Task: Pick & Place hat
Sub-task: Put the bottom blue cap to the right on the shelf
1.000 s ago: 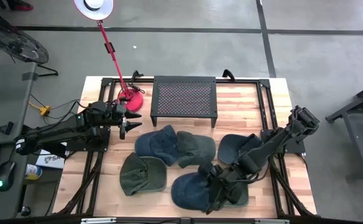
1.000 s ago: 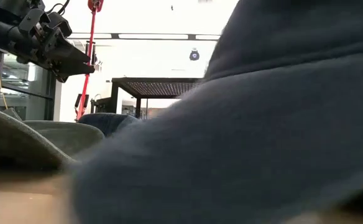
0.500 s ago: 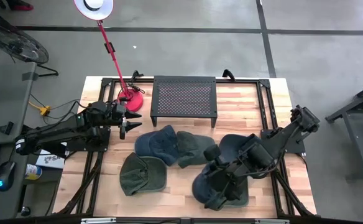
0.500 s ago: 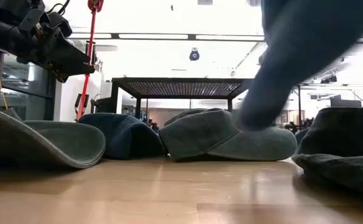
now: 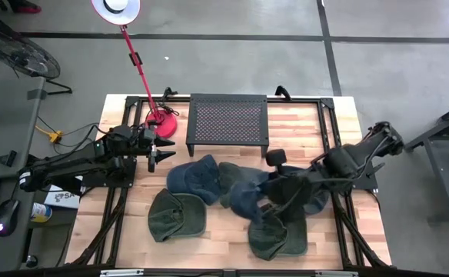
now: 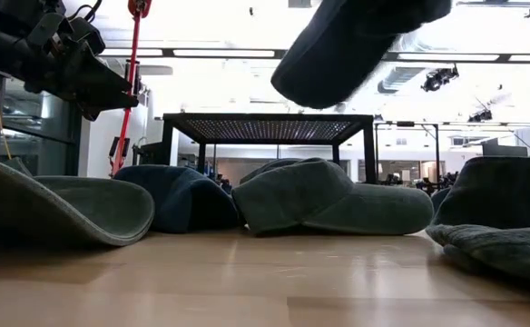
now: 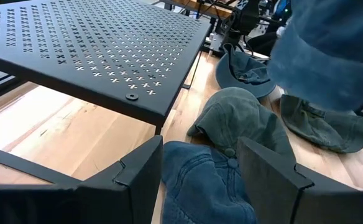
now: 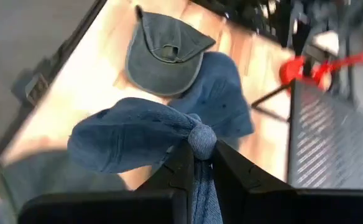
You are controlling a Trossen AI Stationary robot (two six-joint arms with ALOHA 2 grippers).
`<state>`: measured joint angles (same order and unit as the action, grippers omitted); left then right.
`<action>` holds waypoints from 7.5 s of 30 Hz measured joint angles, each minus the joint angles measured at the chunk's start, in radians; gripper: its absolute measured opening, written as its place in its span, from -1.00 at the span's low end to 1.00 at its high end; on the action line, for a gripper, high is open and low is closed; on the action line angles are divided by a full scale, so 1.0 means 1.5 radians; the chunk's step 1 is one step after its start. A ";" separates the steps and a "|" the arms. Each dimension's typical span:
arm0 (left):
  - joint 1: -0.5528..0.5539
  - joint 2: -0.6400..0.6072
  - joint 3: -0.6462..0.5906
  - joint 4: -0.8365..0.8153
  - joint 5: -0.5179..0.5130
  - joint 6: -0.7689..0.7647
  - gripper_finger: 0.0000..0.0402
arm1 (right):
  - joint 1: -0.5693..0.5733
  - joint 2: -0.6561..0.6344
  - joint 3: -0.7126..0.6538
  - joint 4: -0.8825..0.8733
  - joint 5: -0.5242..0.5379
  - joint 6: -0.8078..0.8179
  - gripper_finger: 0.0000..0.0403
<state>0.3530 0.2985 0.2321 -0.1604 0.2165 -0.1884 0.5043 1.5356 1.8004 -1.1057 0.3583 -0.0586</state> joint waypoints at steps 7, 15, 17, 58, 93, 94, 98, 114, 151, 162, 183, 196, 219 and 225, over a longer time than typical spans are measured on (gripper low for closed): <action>0.000 0.000 0.000 0.000 0.000 0.000 0.02 | -0.064 -0.039 0.000 0.003 -0.093 -0.322 -0.84; 0.000 0.000 0.000 0.000 0.000 0.000 0.02 | -0.184 -0.069 0.000 0.073 -0.340 -0.502 -0.84; 0.000 0.000 0.000 0.000 0.000 0.000 0.02 | -0.214 -0.078 0.000 0.084 -0.394 -0.520 -0.84; 0.000 0.000 0.000 0.000 0.000 0.000 0.02 | -0.581 -0.011 -0.011 0.163 -0.656 -0.560 -0.84; 0.000 0.000 0.000 0.061 -0.090 -0.095 0.02 | -0.387 -0.019 0.070 0.191 -0.628 -0.367 -0.84; 0.000 0.000 0.000 0.076 -0.090 -0.117 0.02 | -0.378 -0.019 0.074 0.206 -0.627 -0.363 -0.84; 0.000 0.000 0.000 0.142 -0.072 -0.232 0.02 | -0.345 -0.019 0.076 0.277 -0.624 -0.343 -0.84; -0.029 0.134 0.026 0.428 0.211 -0.525 0.02 | -0.308 -0.016 0.076 0.399 -0.648 -0.405 -0.84; -0.262 0.687 0.511 0.462 0.179 -0.326 0.02 | -0.304 -0.024 0.083 0.492 -0.785 -0.431 -0.84; -0.269 0.687 0.511 0.463 0.155 -0.319 0.02 | -0.306 -0.024 0.083 0.496 -0.785 -0.426 -0.84; -0.310 0.707 0.511 0.529 0.123 -0.318 0.02 | -0.324 -0.024 0.083 0.516 -0.780 -0.438 -0.84; -0.325 0.720 0.510 0.539 0.115 -0.334 0.02 | -0.345 -0.024 0.082 0.516 -0.779 -0.417 -0.84; -0.324 0.719 0.510 0.547 0.160 -0.270 -0.94 | -0.345 -0.024 0.081 0.482 -0.727 -0.352 -0.75; -0.323 0.719 0.510 0.539 0.163 -0.250 -0.96 | -0.344 -0.025 0.081 0.491 -0.661 -0.256 -0.49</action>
<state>-0.1314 1.3777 0.9970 0.6484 0.4615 -0.5639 -0.0124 1.4983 1.9213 -0.3685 -0.6326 -0.4425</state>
